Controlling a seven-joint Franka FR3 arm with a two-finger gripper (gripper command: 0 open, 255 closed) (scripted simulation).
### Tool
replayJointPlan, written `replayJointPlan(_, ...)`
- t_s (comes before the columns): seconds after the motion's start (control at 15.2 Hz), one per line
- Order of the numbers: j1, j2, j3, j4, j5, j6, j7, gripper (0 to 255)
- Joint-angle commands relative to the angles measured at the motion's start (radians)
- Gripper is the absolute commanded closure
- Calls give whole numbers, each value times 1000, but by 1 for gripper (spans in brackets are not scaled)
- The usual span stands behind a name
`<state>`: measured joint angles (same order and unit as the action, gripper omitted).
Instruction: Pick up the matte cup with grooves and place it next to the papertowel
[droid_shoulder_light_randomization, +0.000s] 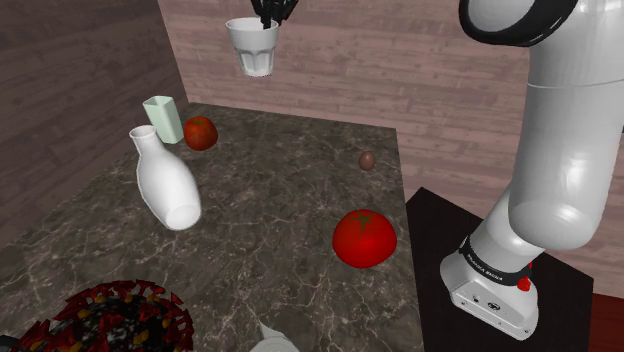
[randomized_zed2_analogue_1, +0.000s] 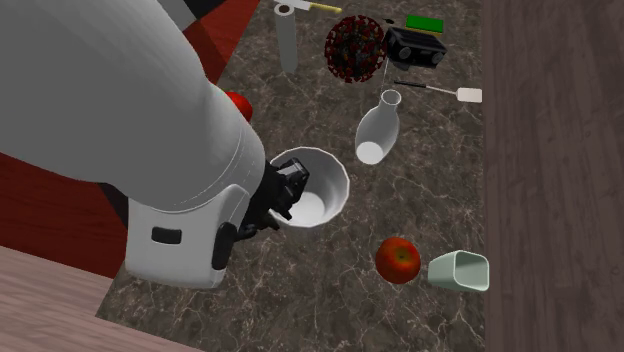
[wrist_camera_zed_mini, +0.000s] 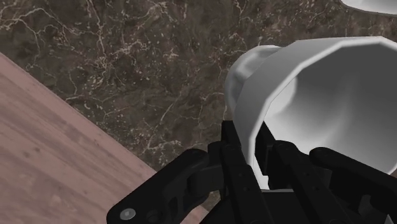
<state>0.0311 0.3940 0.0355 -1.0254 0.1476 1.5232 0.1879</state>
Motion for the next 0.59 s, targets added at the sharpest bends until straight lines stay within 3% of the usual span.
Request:
replayJointPlan(0.0,6,-45,2,-54,0,10,7,255)
replayJointPlan(0.2,27,-196,11,-272,0,82,28,255)
replayJointPlan(0.53,59,-397,36,-534,4,151,76,255)
